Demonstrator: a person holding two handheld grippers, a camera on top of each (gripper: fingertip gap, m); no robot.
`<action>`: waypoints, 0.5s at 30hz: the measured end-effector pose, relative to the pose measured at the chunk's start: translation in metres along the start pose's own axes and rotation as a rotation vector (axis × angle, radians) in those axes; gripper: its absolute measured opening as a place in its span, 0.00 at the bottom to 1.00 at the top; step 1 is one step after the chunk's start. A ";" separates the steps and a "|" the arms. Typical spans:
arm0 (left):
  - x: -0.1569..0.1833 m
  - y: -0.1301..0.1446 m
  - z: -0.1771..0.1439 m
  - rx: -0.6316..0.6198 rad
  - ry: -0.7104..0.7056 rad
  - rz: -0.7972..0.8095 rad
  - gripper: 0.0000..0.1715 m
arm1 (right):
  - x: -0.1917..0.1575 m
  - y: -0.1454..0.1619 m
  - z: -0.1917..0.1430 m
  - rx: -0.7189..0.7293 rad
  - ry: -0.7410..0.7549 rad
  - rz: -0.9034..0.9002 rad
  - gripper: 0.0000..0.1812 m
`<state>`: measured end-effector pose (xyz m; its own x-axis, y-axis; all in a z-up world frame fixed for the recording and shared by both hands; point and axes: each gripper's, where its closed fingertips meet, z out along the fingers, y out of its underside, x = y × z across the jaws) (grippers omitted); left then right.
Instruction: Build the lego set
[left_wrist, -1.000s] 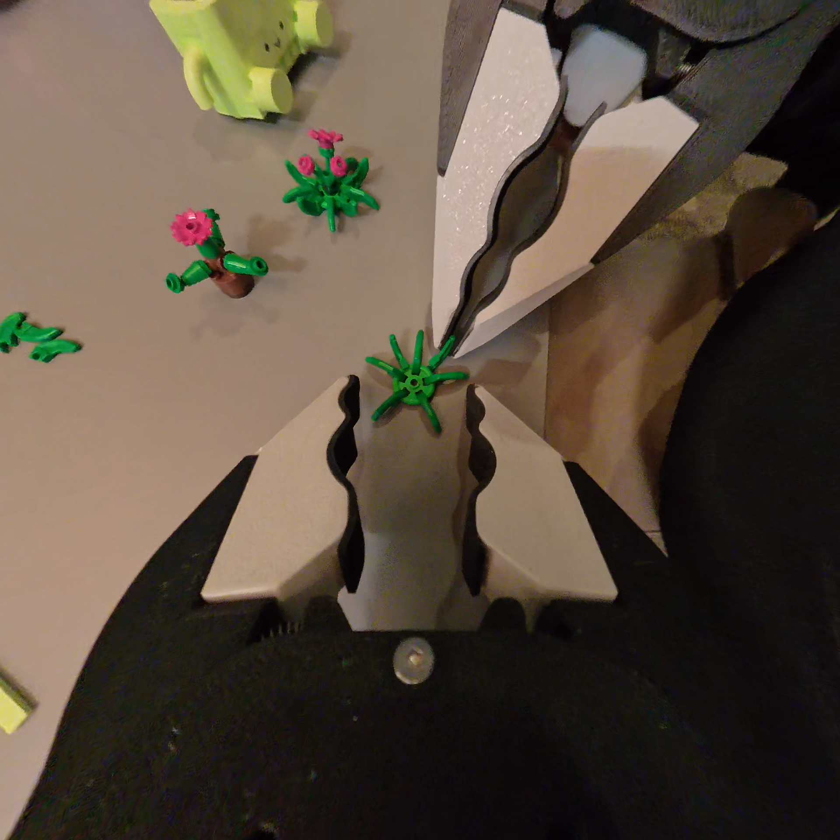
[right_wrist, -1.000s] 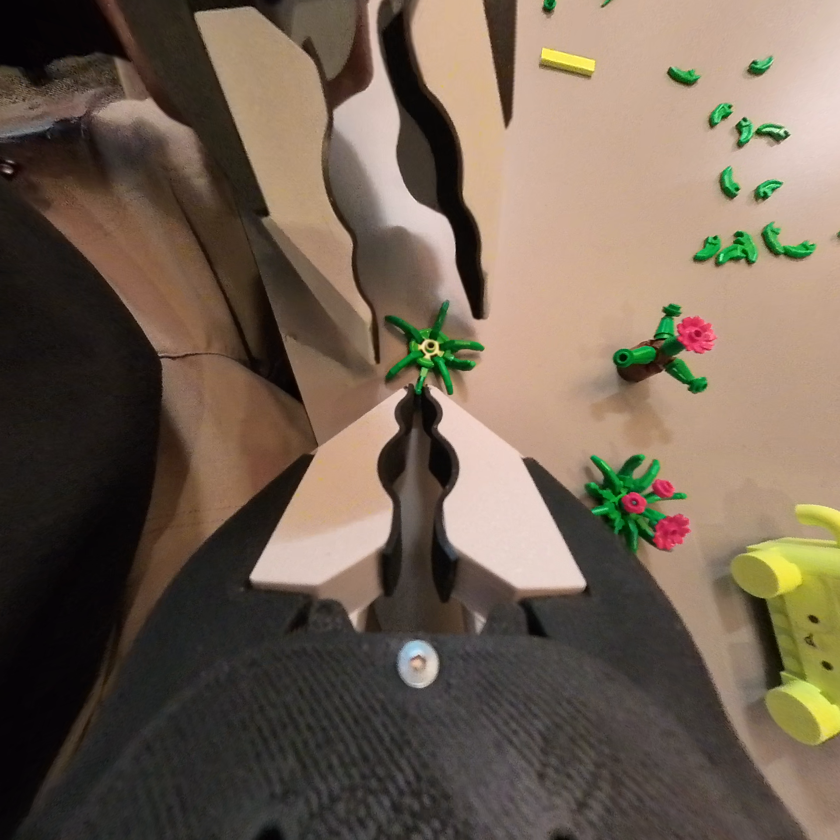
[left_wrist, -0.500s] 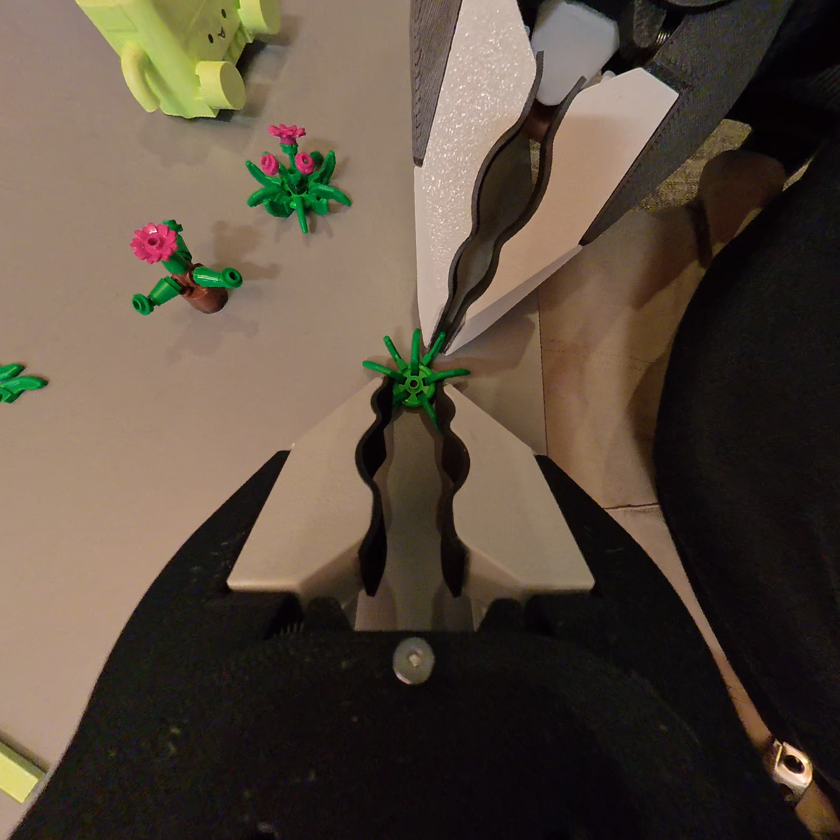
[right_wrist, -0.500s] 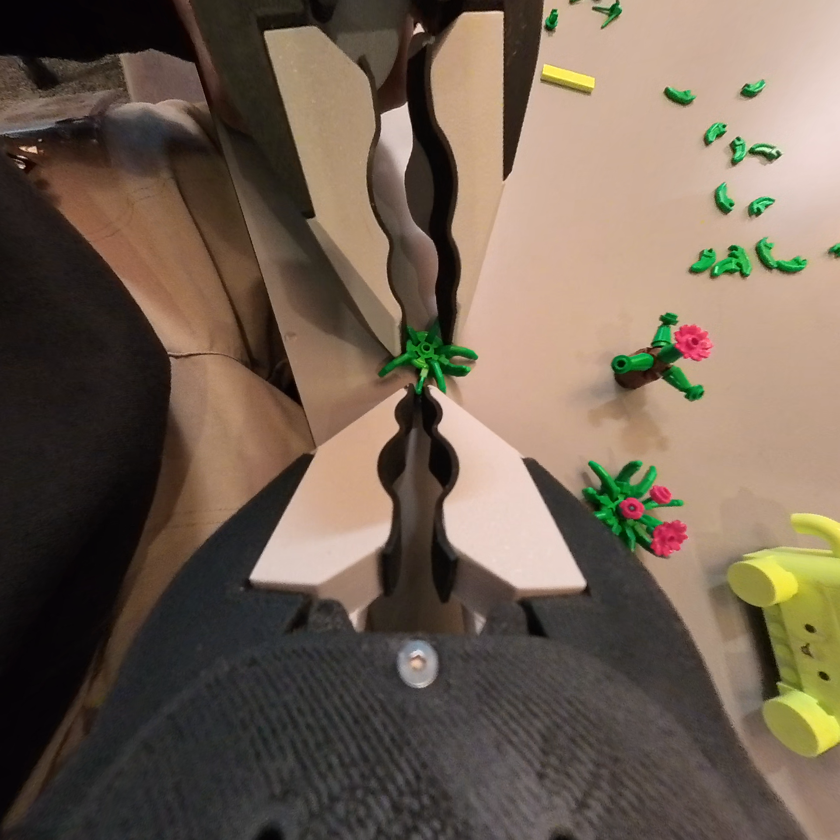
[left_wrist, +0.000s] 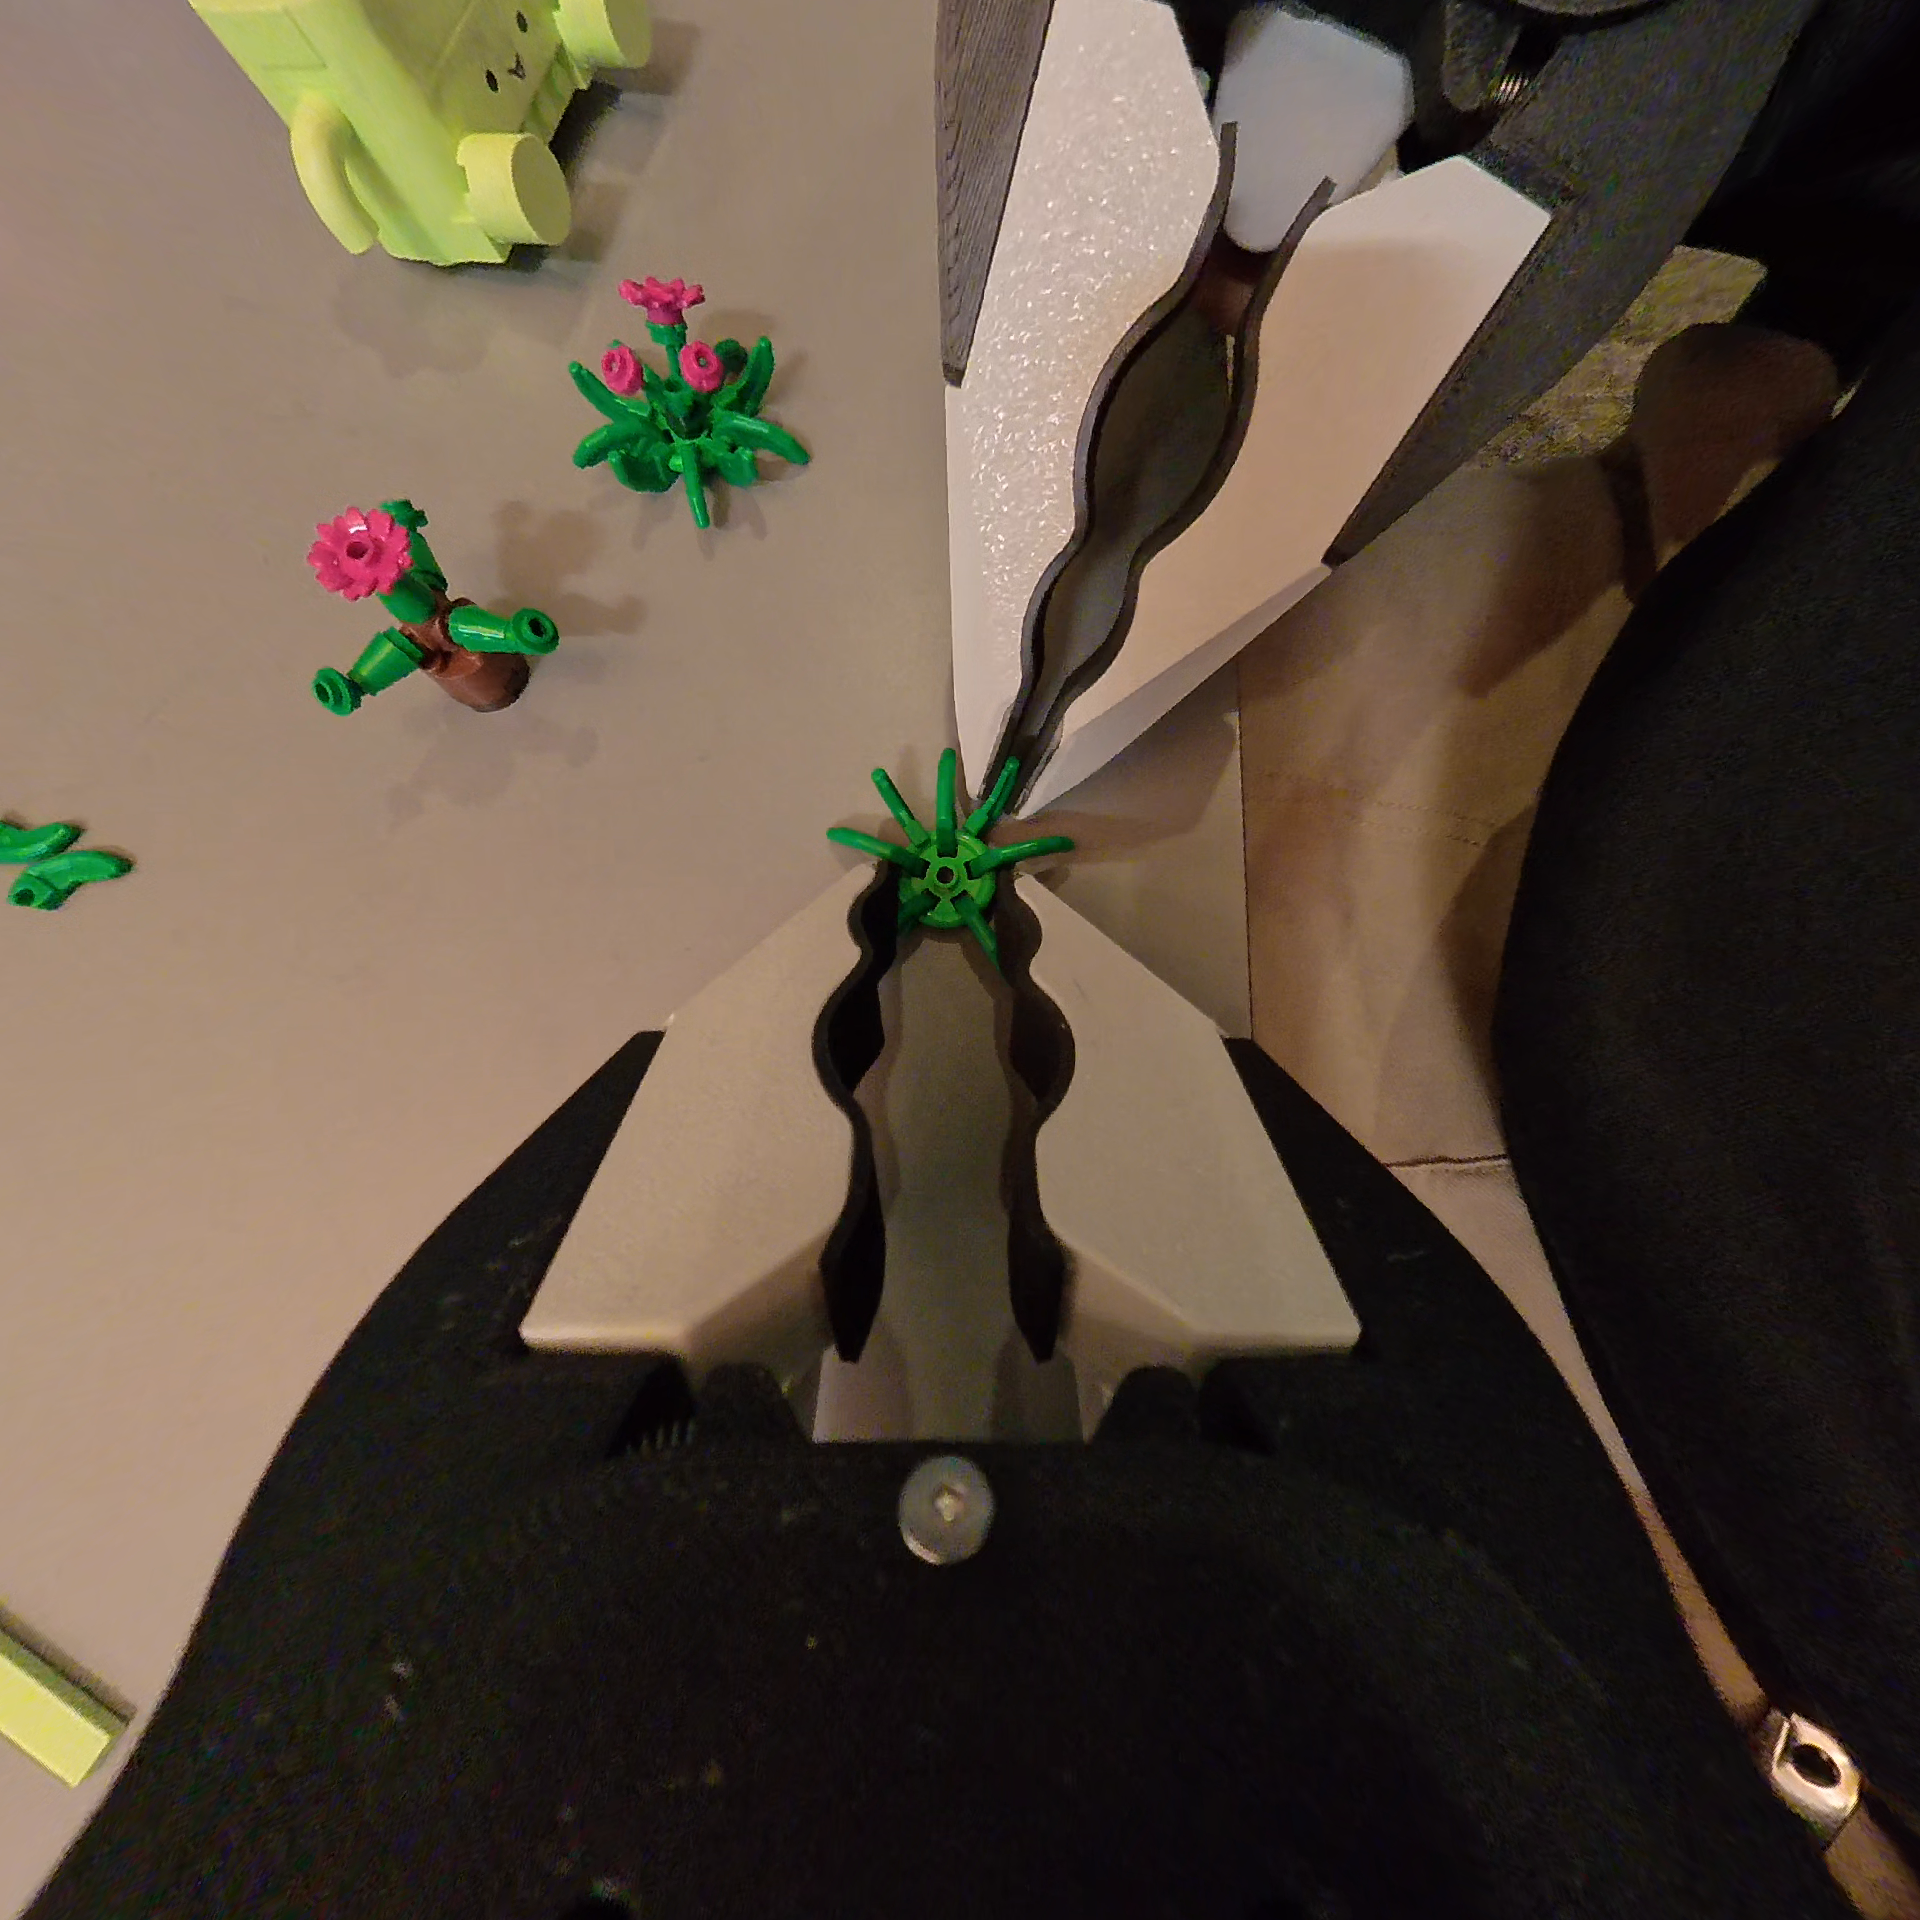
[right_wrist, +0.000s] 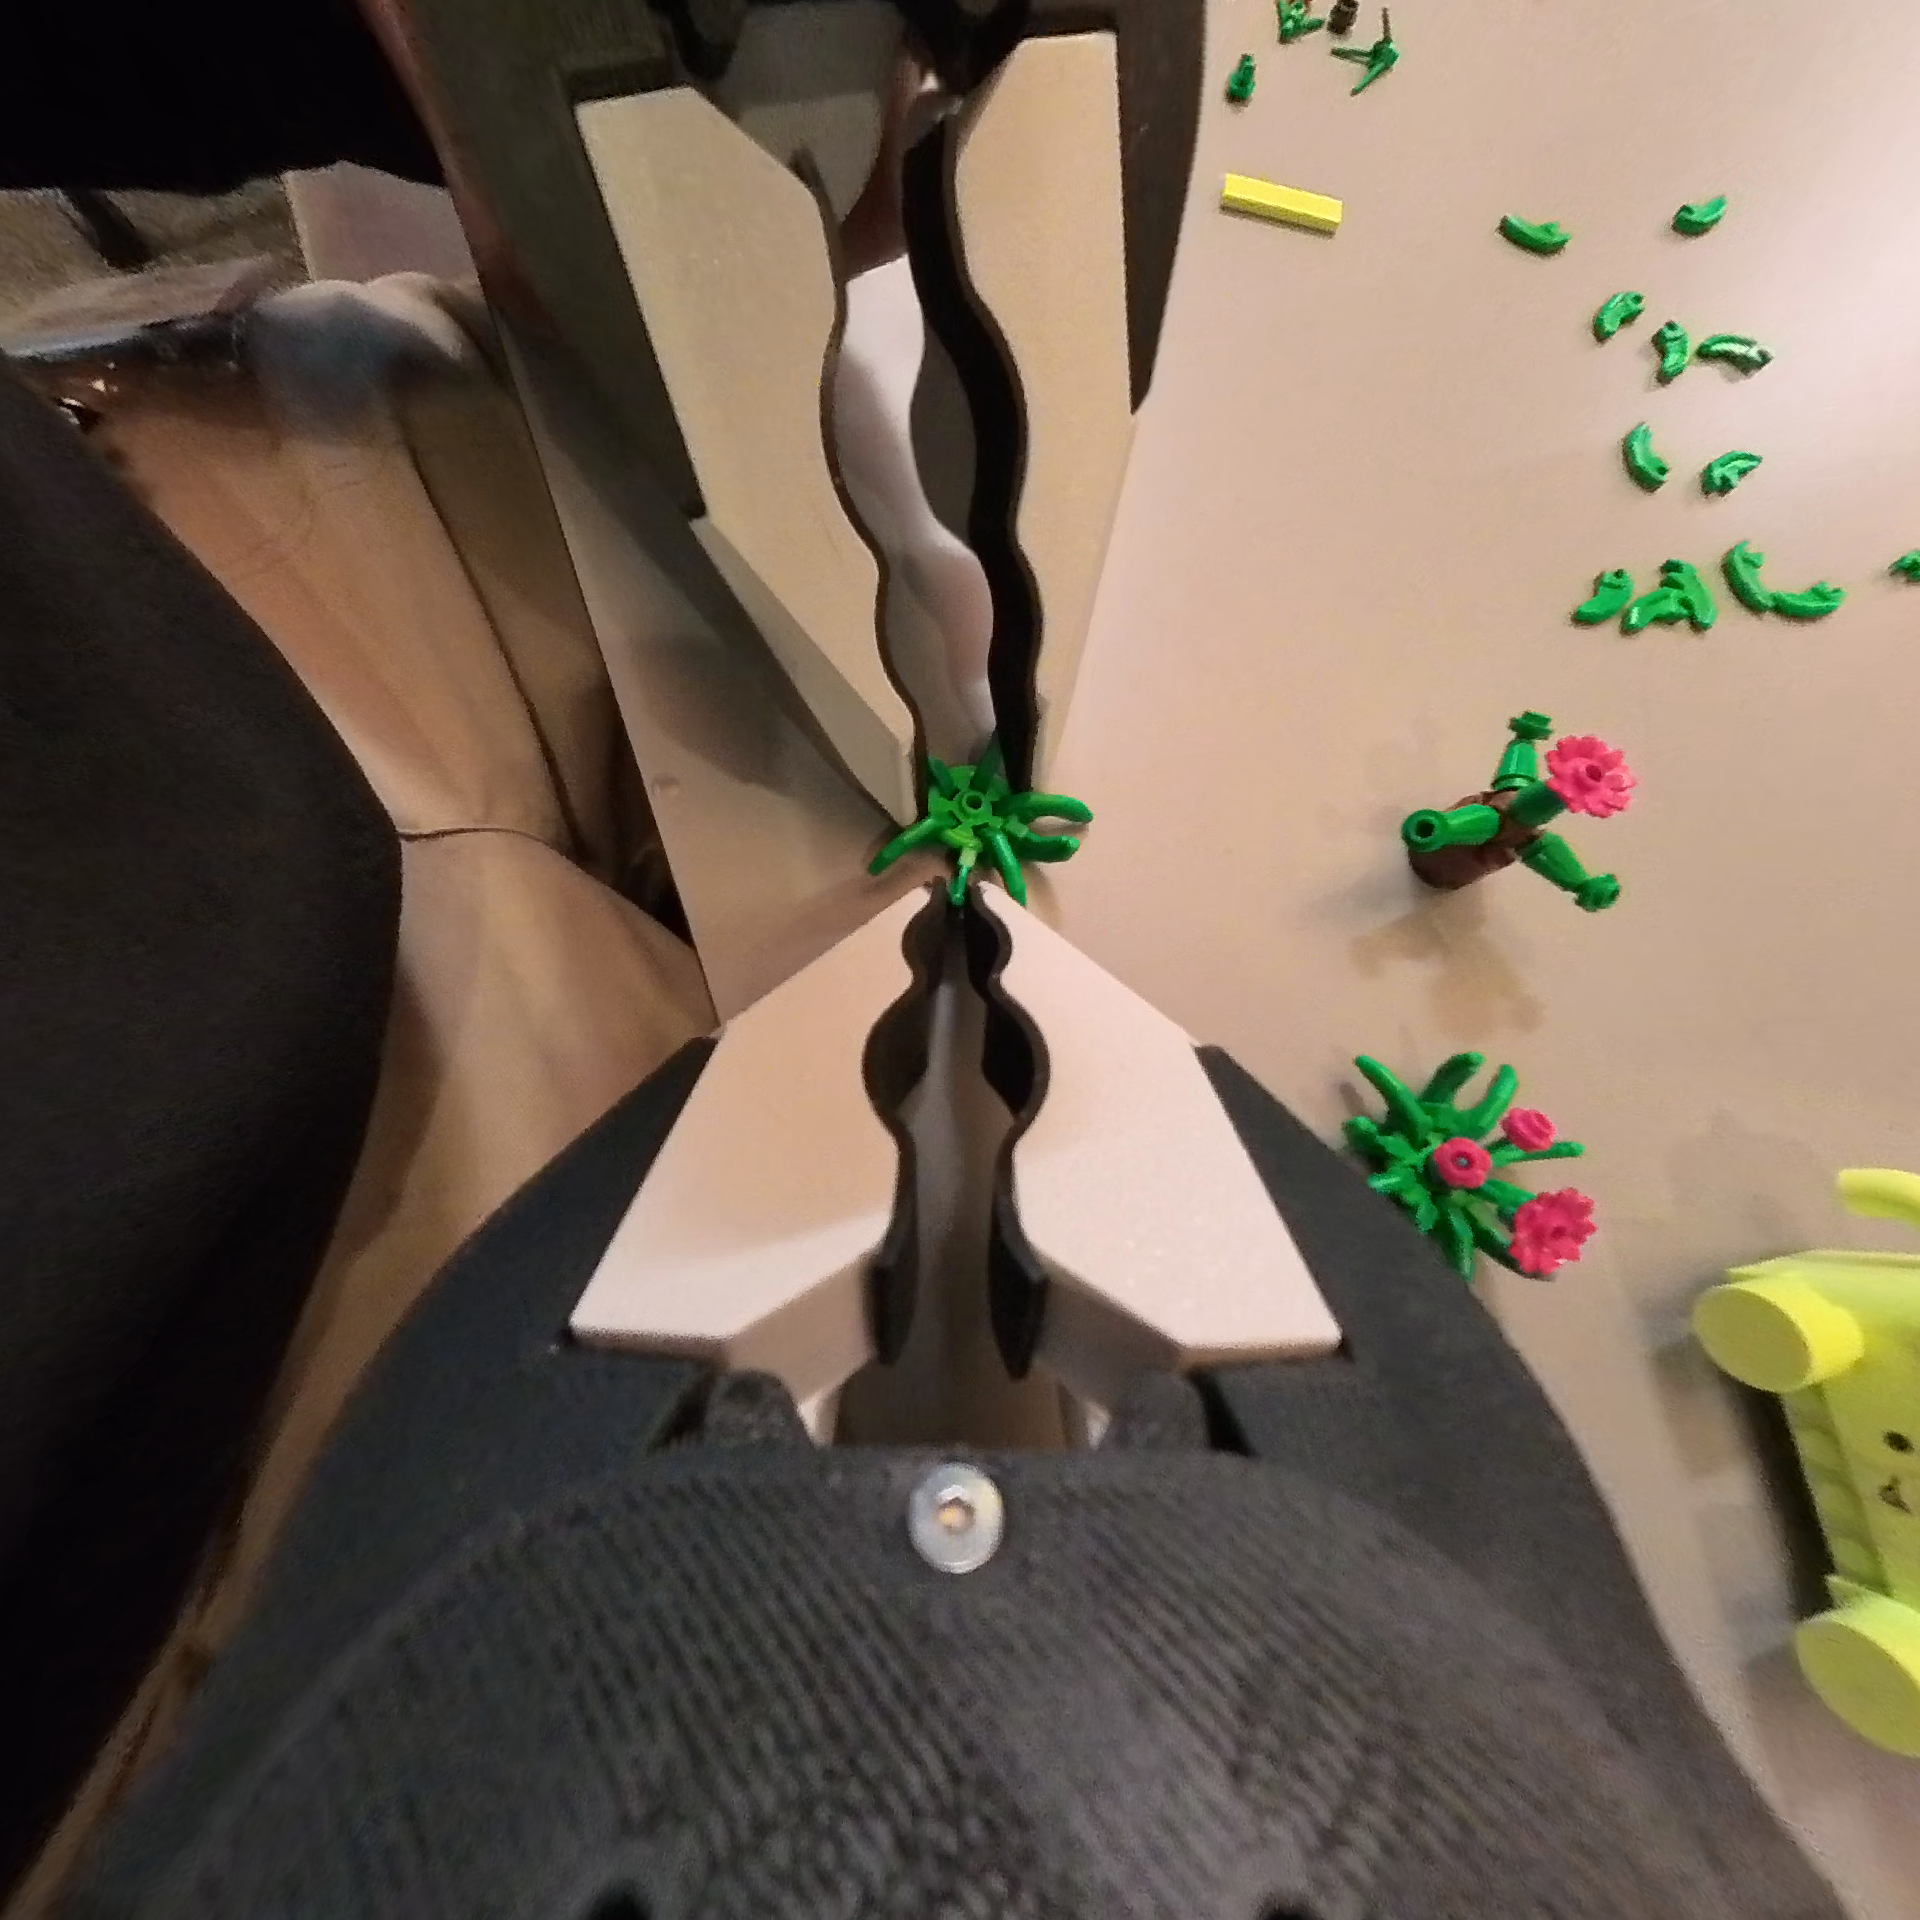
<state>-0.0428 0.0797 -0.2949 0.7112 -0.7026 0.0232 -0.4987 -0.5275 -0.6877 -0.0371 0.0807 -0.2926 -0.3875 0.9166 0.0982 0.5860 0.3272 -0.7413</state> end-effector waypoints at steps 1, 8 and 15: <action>0.000 0.000 0.000 -0.002 -0.002 0.000 0.10 | 0.000 0.000 0.000 0.005 -0.001 0.013 0.00; 0.000 0.001 0.000 -0.018 -0.013 0.009 0.10 | 0.002 0.000 0.001 0.027 -0.012 0.164 0.00; -0.001 0.001 -0.001 -0.022 -0.017 0.001 0.10 | 0.002 0.000 0.001 0.031 -0.010 0.245 0.00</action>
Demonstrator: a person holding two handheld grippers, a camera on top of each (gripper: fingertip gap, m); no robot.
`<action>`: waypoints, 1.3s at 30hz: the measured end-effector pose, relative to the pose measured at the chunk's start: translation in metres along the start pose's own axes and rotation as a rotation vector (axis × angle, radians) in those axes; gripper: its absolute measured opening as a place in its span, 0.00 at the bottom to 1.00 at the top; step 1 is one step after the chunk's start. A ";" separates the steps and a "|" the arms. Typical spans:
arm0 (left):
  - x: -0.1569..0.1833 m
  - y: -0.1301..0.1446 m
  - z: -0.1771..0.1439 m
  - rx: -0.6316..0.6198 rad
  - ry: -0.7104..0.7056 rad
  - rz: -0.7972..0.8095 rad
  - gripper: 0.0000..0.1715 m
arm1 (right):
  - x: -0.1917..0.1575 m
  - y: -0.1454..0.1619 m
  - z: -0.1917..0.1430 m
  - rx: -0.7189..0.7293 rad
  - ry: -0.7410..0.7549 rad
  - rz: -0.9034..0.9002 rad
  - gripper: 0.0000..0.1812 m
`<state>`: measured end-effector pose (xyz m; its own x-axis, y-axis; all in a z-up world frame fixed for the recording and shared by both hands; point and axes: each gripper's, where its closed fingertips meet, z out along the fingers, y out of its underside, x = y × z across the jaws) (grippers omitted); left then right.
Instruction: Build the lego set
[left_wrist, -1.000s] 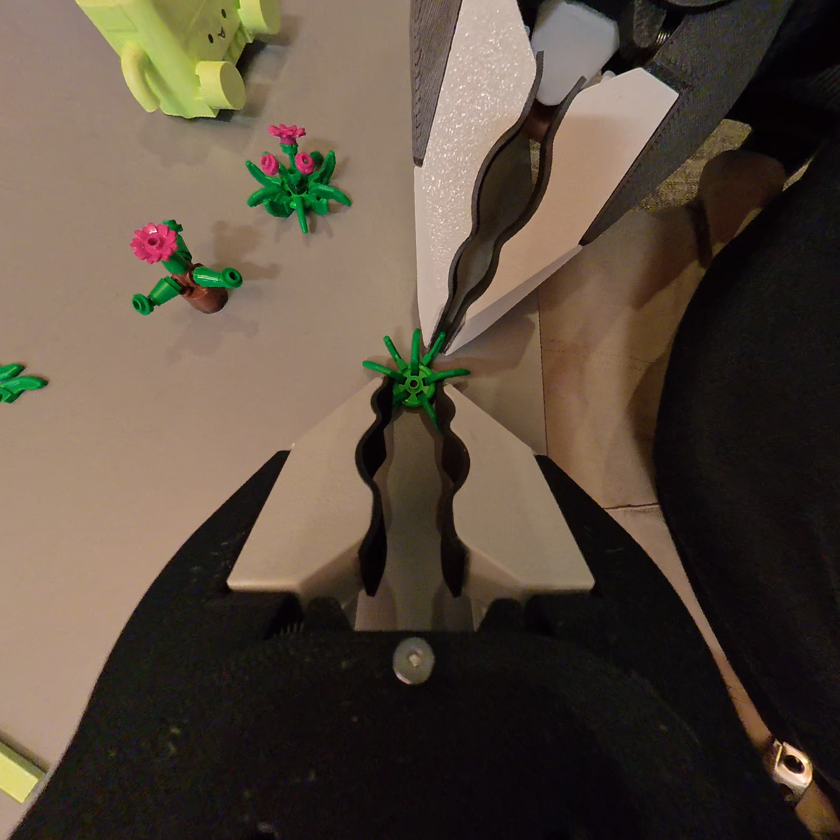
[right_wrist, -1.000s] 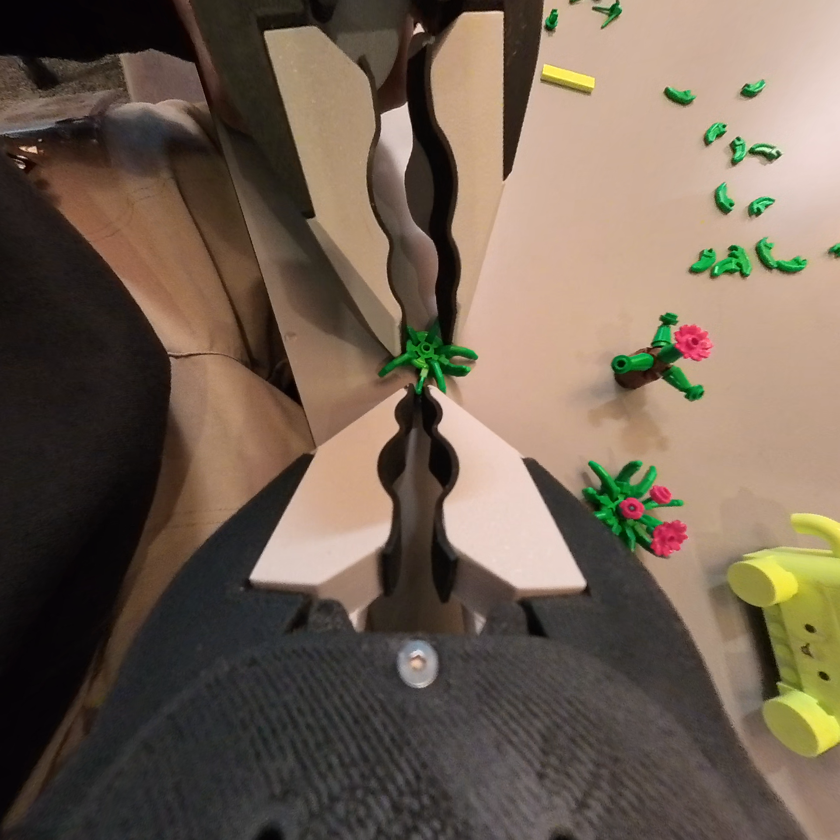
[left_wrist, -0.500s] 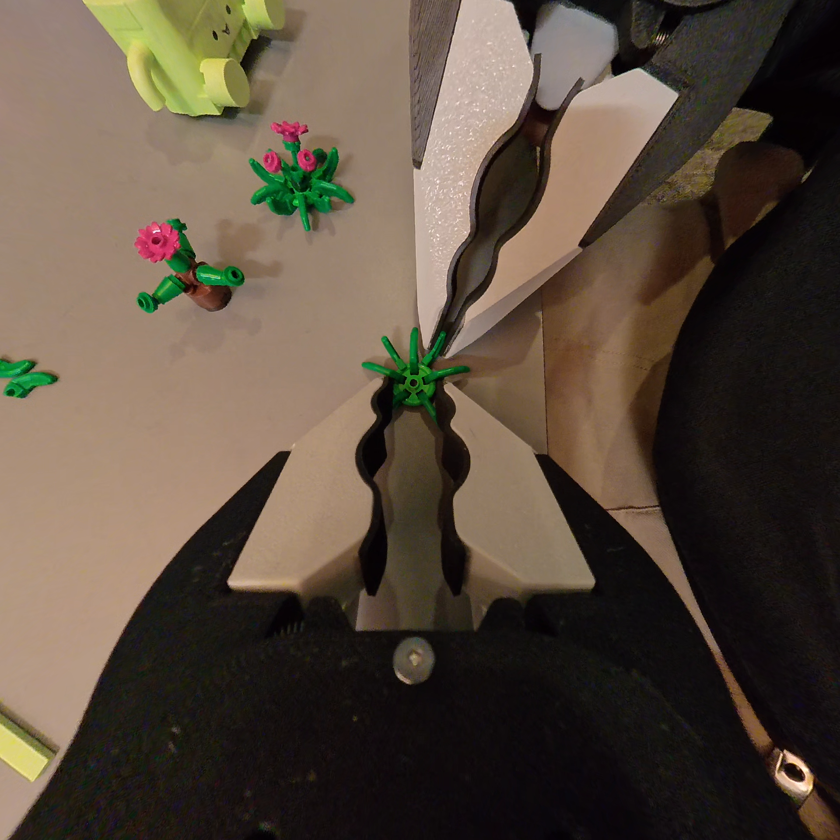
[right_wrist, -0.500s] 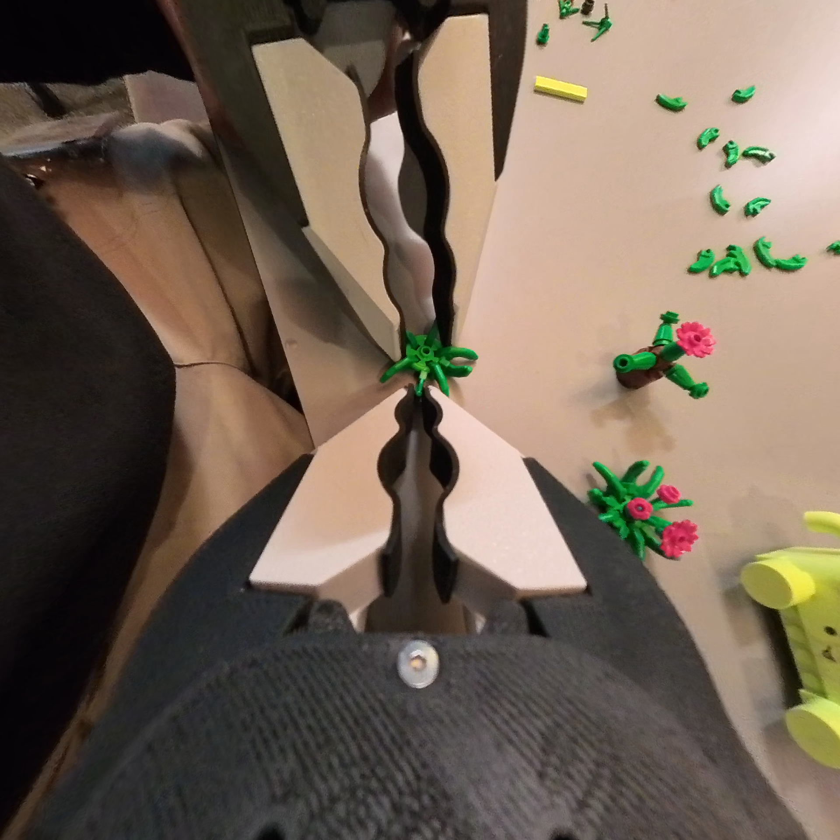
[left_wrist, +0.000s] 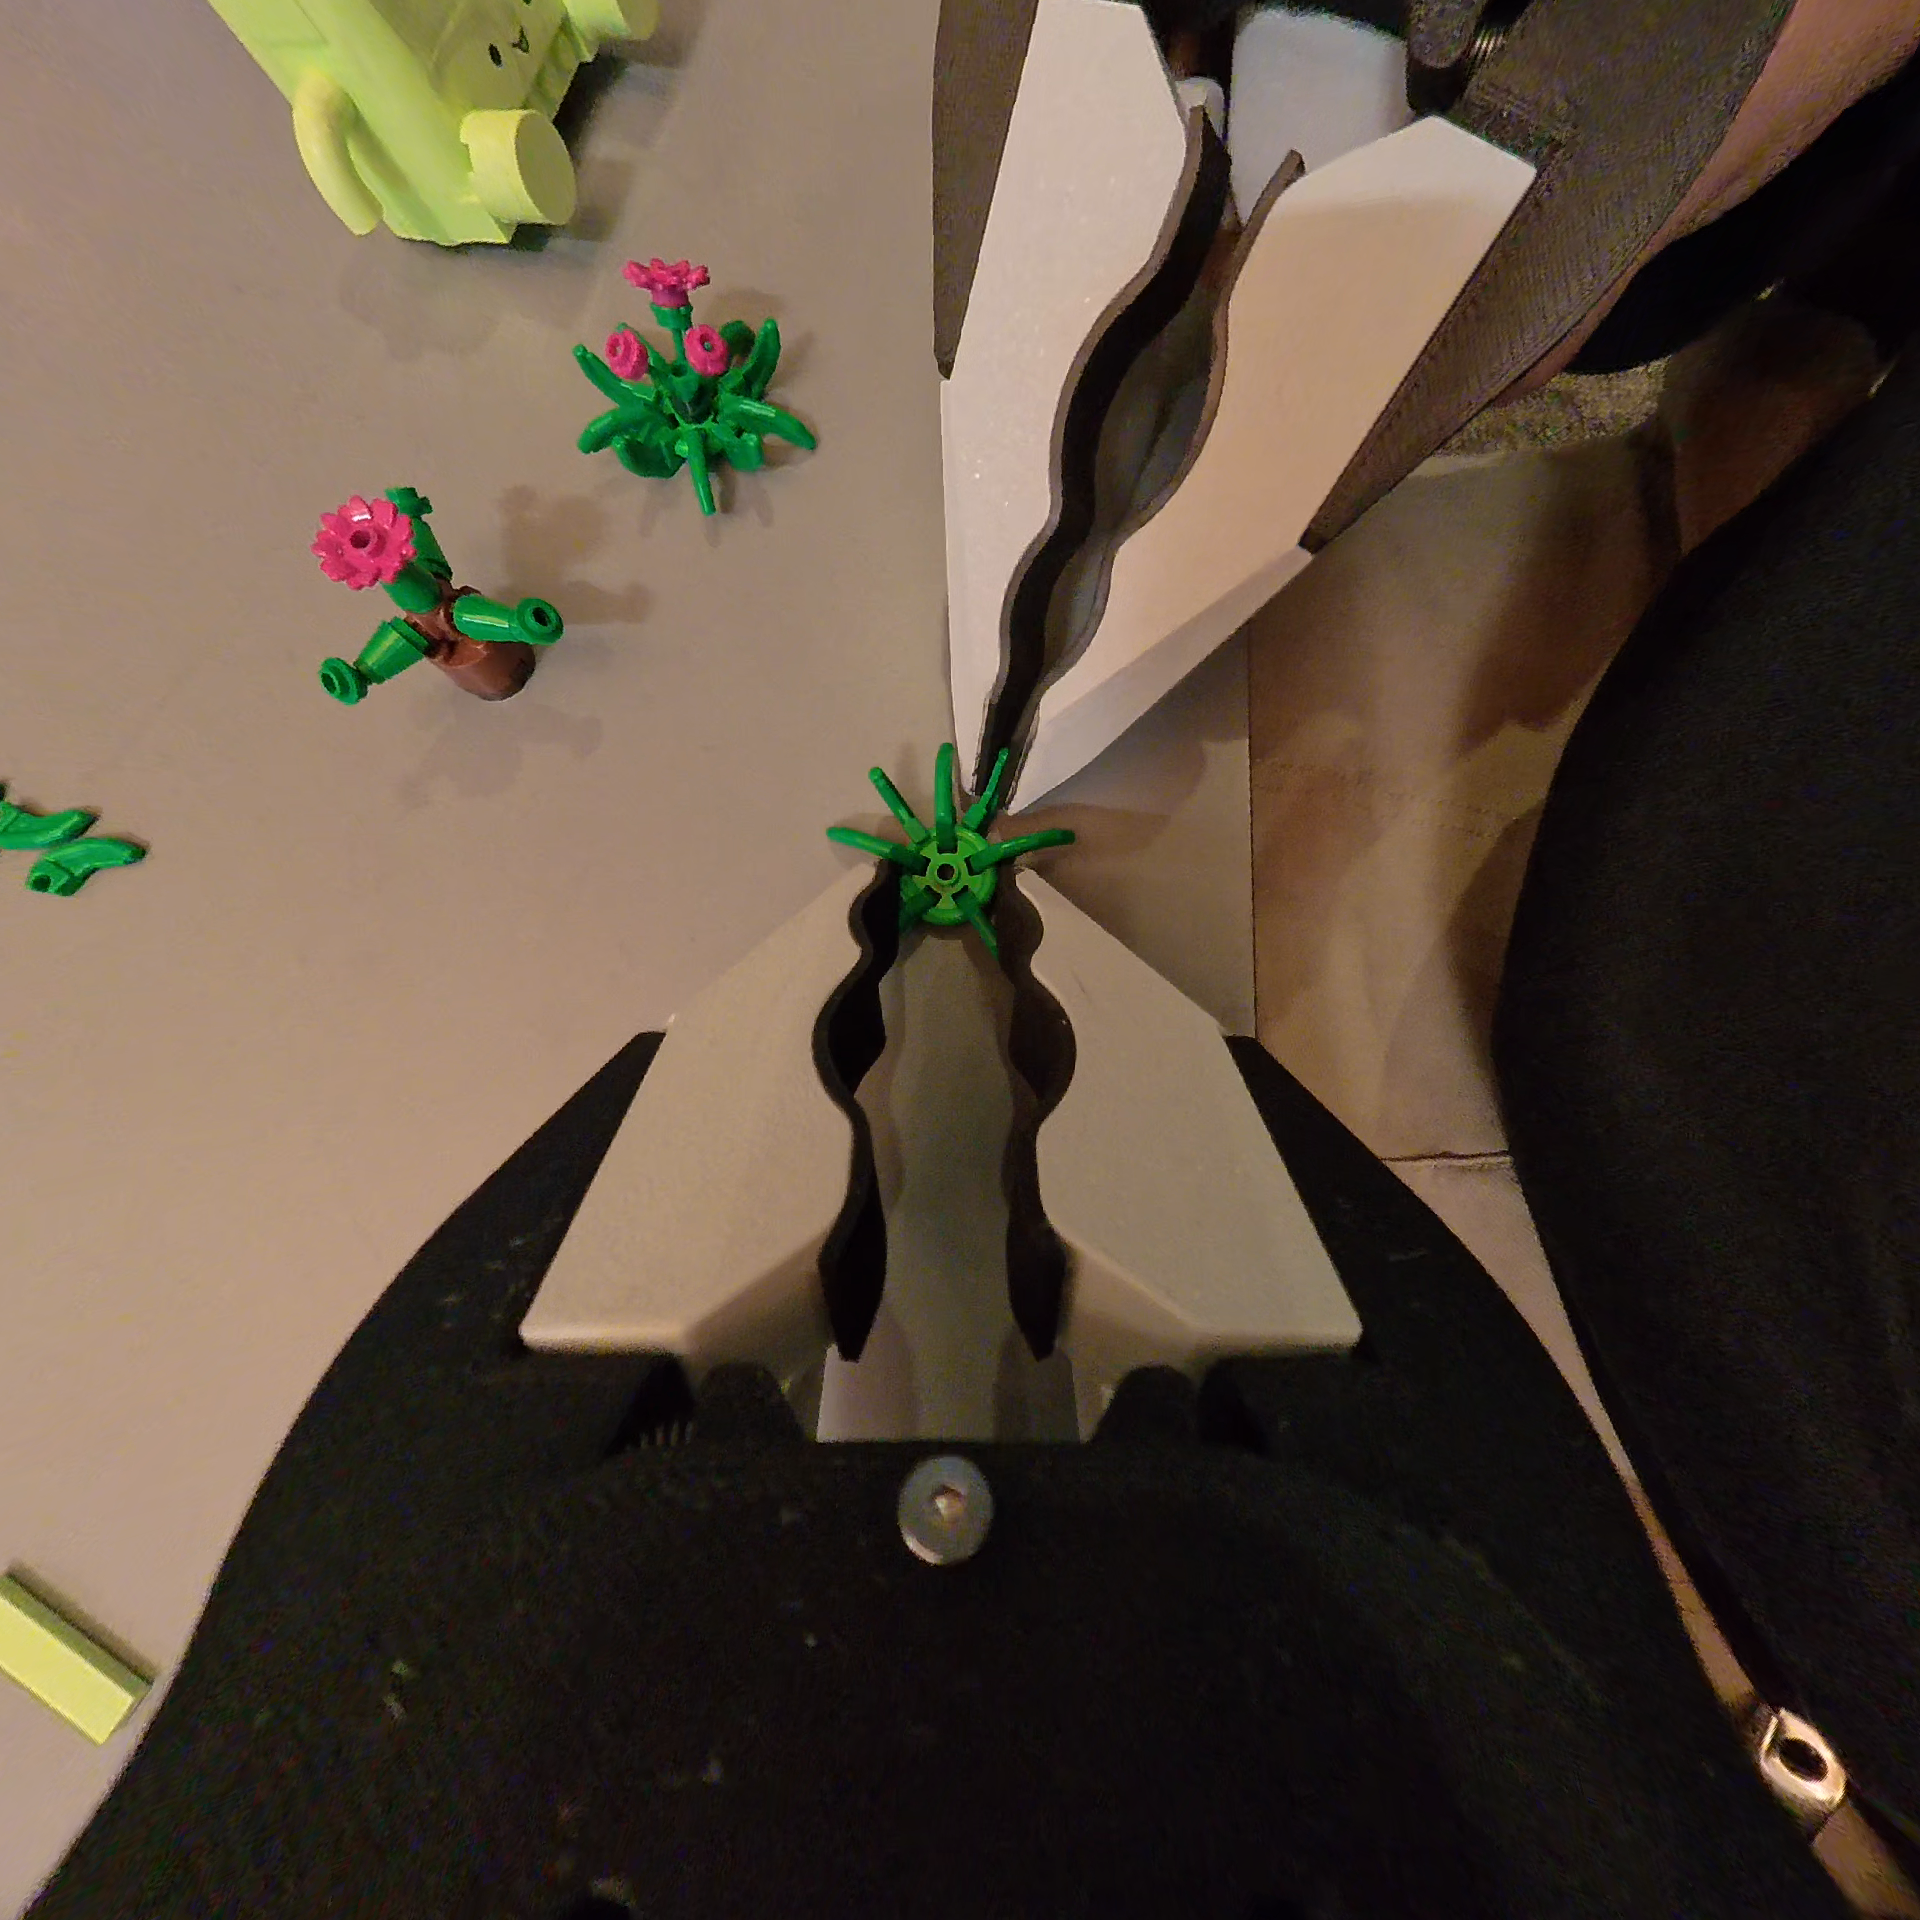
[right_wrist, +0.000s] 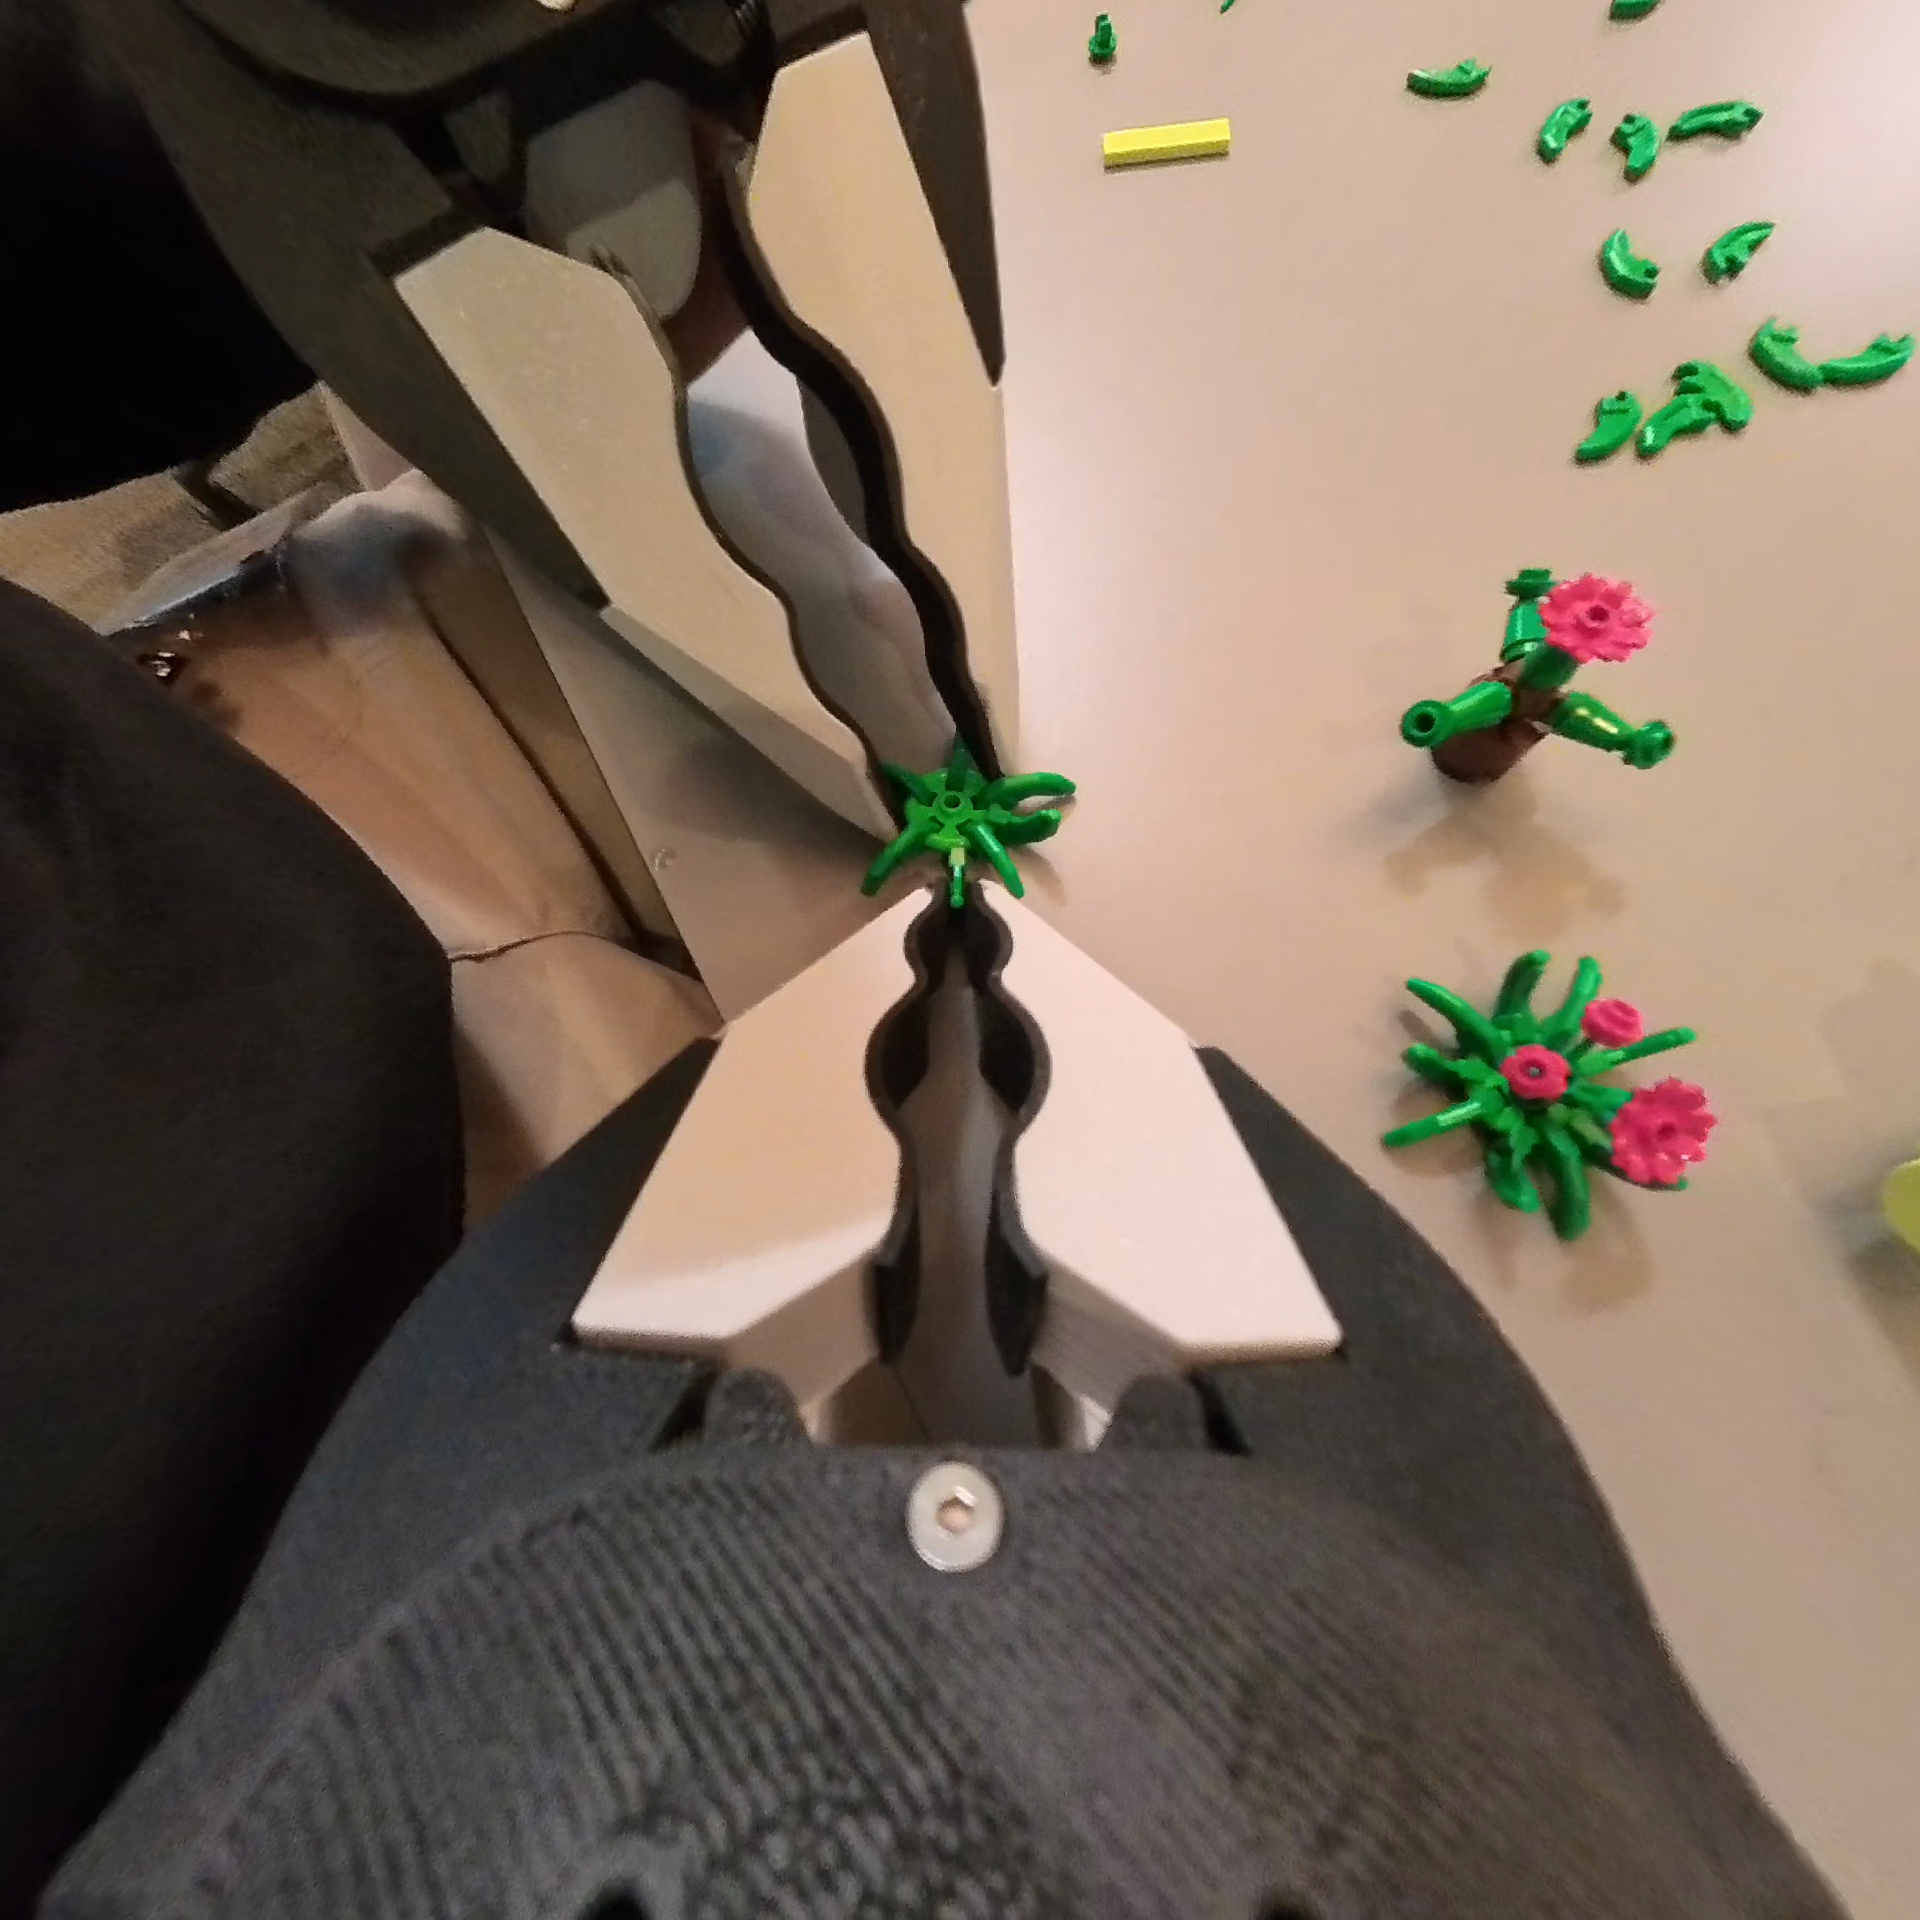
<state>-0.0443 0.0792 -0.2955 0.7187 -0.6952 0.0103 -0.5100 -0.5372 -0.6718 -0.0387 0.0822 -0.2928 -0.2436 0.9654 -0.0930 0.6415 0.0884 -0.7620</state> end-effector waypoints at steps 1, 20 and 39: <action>0.000 0.000 0.000 0.000 -0.001 0.000 0.10 | 0.000 0.000 0.000 -0.001 0.005 -0.015 0.00; 0.000 -0.001 0.000 -0.010 -0.004 -0.021 0.10 | -0.001 -0.001 0.001 -0.033 -0.033 -0.138 0.00; -0.001 0.001 0.001 -0.002 -0.005 -0.006 0.11 | 0.001 0.000 0.000 -0.019 0.006 -0.246 0.00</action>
<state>-0.0447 0.0799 -0.2969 0.7242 -0.6895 0.0110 -0.5063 -0.5424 -0.6704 -0.0392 0.0834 -0.2927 -0.3899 0.9157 0.0971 0.5770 0.3252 -0.7492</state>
